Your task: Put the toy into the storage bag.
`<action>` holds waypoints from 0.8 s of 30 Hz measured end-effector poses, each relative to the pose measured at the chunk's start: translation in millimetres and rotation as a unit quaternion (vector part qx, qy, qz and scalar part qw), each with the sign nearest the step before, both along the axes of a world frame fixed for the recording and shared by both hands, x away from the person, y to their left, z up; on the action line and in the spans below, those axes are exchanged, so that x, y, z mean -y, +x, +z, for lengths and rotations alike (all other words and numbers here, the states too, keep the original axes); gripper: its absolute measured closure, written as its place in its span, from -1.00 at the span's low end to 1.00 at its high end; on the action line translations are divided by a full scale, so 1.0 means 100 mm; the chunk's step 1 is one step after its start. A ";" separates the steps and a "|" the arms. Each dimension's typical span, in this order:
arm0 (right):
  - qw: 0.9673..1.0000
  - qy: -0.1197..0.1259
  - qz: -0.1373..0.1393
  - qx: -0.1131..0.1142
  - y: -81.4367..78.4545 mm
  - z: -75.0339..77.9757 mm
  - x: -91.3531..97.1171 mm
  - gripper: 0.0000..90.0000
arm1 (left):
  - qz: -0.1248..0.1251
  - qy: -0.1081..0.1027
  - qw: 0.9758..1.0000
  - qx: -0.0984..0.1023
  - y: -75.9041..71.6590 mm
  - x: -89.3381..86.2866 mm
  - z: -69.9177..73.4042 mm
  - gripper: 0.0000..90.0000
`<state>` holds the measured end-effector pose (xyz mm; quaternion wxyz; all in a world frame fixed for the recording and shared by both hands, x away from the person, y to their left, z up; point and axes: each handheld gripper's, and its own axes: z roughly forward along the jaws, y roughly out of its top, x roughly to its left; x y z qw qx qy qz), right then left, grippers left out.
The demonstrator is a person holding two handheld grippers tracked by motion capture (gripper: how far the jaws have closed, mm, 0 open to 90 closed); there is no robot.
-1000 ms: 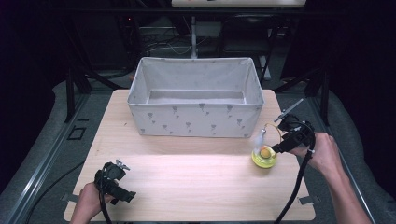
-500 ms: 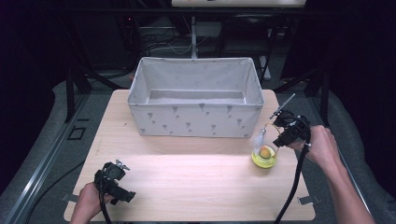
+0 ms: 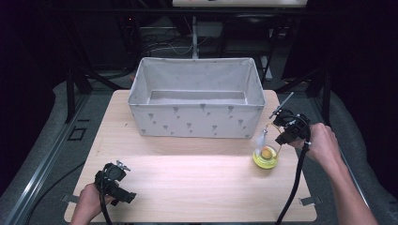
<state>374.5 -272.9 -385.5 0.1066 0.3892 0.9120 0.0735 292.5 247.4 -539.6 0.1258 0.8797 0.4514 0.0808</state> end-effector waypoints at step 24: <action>1.000 0.007 0.014 -0.015 0.05 0.06 -0.05 0.96 | 0.003 -0.001 1.000 0.002 0.00 -0.01 0.00 -0.98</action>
